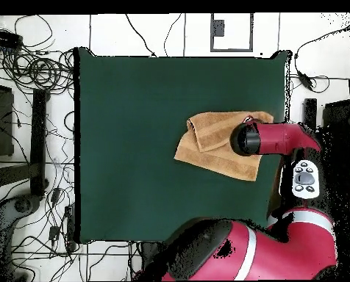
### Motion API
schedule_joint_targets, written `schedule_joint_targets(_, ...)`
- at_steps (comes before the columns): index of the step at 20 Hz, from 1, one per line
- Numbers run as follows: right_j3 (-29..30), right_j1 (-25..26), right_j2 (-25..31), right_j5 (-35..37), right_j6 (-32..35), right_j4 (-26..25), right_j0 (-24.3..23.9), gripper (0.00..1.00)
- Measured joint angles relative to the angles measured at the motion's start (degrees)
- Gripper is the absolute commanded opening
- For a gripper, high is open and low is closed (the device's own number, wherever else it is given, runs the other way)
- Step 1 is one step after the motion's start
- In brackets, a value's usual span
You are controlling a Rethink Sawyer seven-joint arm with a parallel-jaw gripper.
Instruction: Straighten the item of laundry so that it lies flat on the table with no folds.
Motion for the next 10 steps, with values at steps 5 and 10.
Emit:
schedule_joint_targets(5,-0.9,0.0,0.0,6.5,0.0,3.3,0.0,0.0)
schedule_joint_targets(10,-1.1,0.2,0.0,8.8,0.0,4.9,0.0,0.0)
